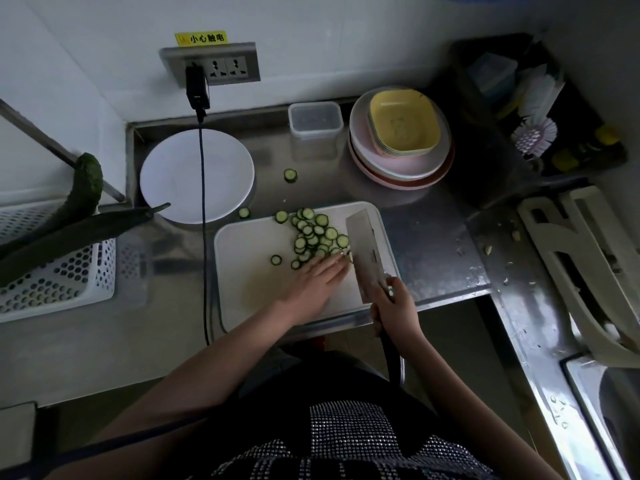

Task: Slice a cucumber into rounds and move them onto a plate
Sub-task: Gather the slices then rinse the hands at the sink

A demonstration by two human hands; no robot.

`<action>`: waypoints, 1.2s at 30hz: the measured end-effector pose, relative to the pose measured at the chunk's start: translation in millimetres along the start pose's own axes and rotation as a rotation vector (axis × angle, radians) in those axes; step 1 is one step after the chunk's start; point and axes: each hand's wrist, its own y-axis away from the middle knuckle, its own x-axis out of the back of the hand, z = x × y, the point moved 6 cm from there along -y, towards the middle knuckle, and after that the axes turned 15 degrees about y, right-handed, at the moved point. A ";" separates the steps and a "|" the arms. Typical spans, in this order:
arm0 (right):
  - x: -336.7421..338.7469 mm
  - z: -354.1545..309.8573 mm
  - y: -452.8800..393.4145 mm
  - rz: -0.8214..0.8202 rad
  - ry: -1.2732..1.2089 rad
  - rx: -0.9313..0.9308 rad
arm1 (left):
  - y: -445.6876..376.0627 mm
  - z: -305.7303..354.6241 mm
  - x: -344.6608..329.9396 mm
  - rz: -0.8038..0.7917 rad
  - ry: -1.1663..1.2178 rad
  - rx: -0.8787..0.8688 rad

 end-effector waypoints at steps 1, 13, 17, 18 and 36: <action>2.0 -1.2 -1.2 0.012 -0.007 -0.007 | 4.1 -11.1 -2.7 -0.020 -0.029 0.005; 27.3 -14.8 -7.6 0.223 0.323 0.046 | 22.5 -123.7 66.6 0.340 0.203 0.303; 24.9 -7.1 -0.7 0.212 0.254 0.022 | 6.8 -163.3 78.1 0.123 -0.013 0.430; 23.6 -5.3 1.3 0.210 0.250 0.022 | 1.6 -166.2 78.2 0.054 -0.124 0.403; 16.6 -2.7 15.4 0.250 0.170 -0.029 | -16.2 -161.6 101.4 0.166 -0.096 0.231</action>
